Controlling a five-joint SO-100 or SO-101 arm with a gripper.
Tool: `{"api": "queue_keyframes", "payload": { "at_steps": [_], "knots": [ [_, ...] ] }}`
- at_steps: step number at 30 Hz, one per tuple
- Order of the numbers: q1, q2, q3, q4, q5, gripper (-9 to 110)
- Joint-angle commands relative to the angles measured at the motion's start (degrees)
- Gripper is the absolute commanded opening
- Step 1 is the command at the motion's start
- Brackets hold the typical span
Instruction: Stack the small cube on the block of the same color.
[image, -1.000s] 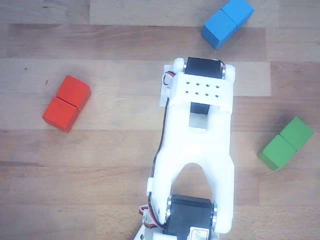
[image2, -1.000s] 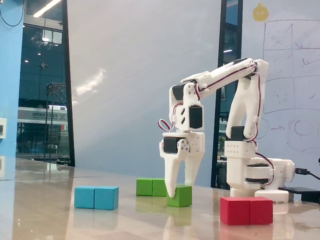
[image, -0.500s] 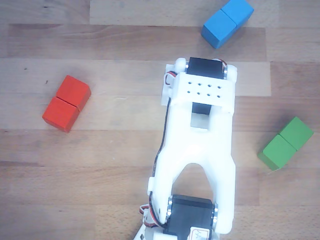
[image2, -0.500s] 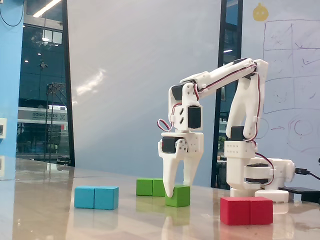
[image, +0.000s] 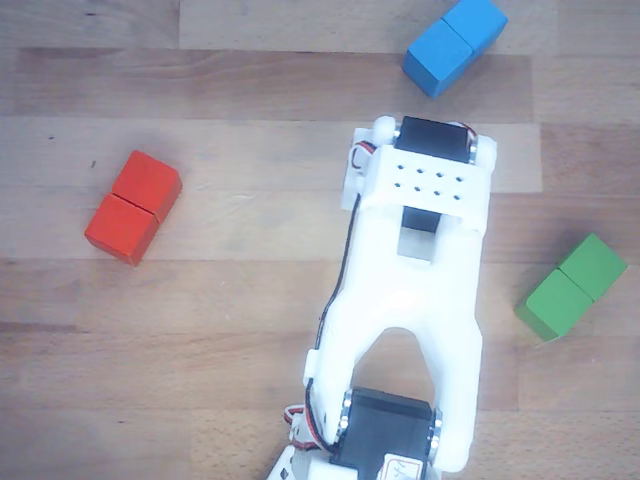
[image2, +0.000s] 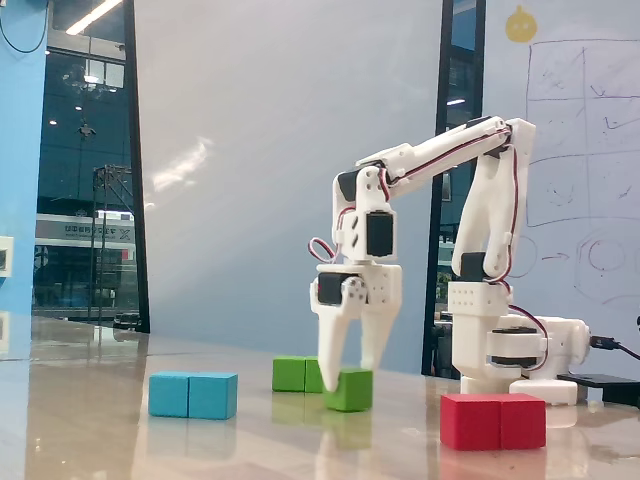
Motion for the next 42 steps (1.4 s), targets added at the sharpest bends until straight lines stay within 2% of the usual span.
{"api": "queue_keyframes", "payload": {
  "at_steps": [1,9,25,36,42],
  "knots": [
    [3.08,3.43,-10.55,0.18,-0.35,10],
    [4.48,3.34,-17.93,0.62,-0.53,10],
    [21.80,2.37,-28.21,11.07,-0.62,10],
    [32.70,0.53,-28.04,11.16,-9.93,10],
    [34.89,-1.93,-27.86,11.25,-11.87,10]
  ]
}}
